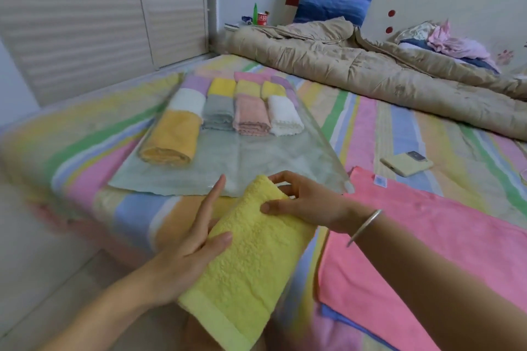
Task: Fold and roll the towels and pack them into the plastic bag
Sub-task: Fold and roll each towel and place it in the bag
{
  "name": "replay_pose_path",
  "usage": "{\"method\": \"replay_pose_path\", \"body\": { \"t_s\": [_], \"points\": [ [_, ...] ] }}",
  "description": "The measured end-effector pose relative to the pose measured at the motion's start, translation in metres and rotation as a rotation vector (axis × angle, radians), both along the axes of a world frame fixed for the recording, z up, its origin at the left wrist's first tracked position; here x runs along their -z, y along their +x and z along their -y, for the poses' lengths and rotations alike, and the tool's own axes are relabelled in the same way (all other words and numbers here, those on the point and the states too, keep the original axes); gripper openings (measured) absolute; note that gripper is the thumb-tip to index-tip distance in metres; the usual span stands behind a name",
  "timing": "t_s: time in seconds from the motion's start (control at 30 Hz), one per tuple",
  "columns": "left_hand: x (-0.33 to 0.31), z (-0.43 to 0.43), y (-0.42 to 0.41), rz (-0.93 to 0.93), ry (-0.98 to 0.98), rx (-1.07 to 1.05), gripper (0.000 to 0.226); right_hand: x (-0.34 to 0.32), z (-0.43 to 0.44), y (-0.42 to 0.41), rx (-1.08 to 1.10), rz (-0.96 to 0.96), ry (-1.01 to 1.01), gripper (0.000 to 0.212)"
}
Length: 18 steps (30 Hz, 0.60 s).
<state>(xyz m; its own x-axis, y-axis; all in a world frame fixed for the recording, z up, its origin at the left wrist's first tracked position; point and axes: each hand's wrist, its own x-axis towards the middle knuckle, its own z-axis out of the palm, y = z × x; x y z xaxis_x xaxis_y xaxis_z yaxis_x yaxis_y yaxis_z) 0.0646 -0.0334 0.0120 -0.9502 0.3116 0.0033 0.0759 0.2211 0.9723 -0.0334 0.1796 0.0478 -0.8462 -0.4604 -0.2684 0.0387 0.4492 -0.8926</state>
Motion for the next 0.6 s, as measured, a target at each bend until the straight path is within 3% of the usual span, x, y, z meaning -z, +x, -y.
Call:
{"method": "replay_pose_path", "body": {
  "t_s": [0.07,0.17,0.23,0.3,0.37,0.6],
  "points": [
    [0.006,0.017,0.004,-0.097,-0.138,0.006,0.066,0.009,0.024,-0.01,-0.017,-0.114,0.069,0.042],
    [0.022,0.041,0.004,-0.157,-0.222,0.023,0.058,0.023,0.049,-0.017,-0.033,-0.493,0.276,0.036],
    [0.033,0.052,0.001,-0.106,-0.207,0.025,0.053,0.034,0.057,-0.02,-0.11,-0.689,0.478,0.051],
    [0.04,0.059,0.001,-0.058,-0.172,-0.011,0.054,0.043,0.062,-0.022,-0.176,-0.704,0.605,0.057],
    [0.045,0.061,0.001,-0.051,-0.131,-0.052,0.057,0.045,0.064,-0.022,-0.21,-0.624,0.661,0.046],
    [0.045,0.064,0.0,0.01,0.01,-0.113,0.057,0.042,0.062,-0.036,-0.221,-0.611,0.741,0.037]
  ]
}}
